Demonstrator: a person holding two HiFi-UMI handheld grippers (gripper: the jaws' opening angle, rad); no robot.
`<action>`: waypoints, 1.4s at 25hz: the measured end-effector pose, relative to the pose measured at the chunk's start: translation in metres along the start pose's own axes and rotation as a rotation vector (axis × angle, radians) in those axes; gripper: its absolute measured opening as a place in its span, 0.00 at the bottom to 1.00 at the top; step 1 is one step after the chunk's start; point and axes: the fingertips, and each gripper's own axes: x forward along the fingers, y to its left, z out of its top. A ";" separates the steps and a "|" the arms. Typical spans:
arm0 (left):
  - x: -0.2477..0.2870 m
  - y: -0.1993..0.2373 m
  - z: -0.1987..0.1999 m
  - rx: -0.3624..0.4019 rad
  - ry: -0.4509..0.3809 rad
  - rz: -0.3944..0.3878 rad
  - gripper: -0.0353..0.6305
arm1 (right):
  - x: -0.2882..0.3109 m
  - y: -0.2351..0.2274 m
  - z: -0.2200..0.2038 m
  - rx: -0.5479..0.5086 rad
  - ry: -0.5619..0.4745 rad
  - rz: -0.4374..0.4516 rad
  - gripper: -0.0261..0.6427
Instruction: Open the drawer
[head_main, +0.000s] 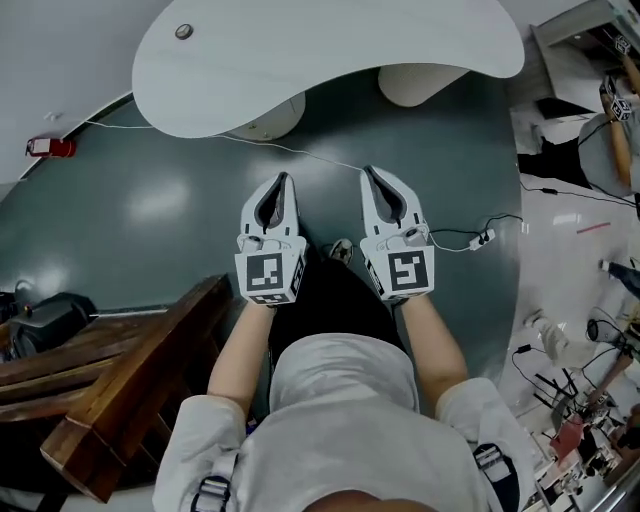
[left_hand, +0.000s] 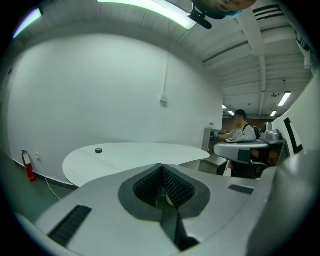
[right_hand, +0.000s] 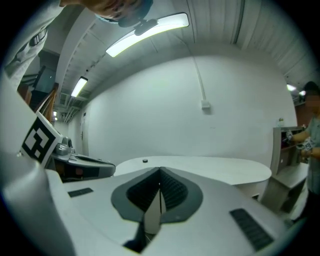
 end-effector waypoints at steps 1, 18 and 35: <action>0.003 0.004 -0.004 0.000 -0.004 0.006 0.06 | 0.005 0.001 -0.006 0.004 0.001 0.004 0.06; 0.074 0.069 -0.130 -0.073 0.059 0.110 0.06 | 0.069 -0.002 -0.124 0.081 0.096 0.029 0.06; 0.126 0.146 -0.216 -0.182 0.142 0.255 0.06 | 0.130 0.013 -0.198 0.165 0.197 0.052 0.06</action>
